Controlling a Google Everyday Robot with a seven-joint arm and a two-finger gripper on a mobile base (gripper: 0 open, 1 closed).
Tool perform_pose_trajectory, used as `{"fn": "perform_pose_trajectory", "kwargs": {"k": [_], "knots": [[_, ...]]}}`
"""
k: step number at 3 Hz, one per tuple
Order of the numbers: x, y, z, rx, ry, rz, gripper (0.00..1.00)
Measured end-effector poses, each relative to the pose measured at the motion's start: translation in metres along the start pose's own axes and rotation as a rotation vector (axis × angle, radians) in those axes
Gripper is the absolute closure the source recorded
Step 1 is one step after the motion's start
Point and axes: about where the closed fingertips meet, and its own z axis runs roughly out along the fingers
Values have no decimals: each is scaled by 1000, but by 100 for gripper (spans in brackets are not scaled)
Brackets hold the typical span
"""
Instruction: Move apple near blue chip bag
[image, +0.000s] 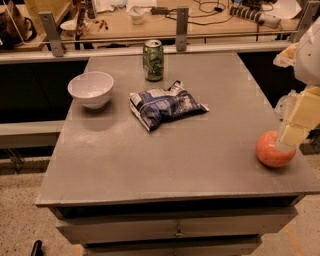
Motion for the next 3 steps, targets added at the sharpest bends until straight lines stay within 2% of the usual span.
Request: {"fn": "perform_pose_trajectory", "kwargs": {"k": [1, 2, 3], "knots": [[0, 0, 0, 0, 0, 0, 0], [1, -3, 13, 2, 10, -12, 0], [12, -8, 39, -11, 1, -11, 0]]}}
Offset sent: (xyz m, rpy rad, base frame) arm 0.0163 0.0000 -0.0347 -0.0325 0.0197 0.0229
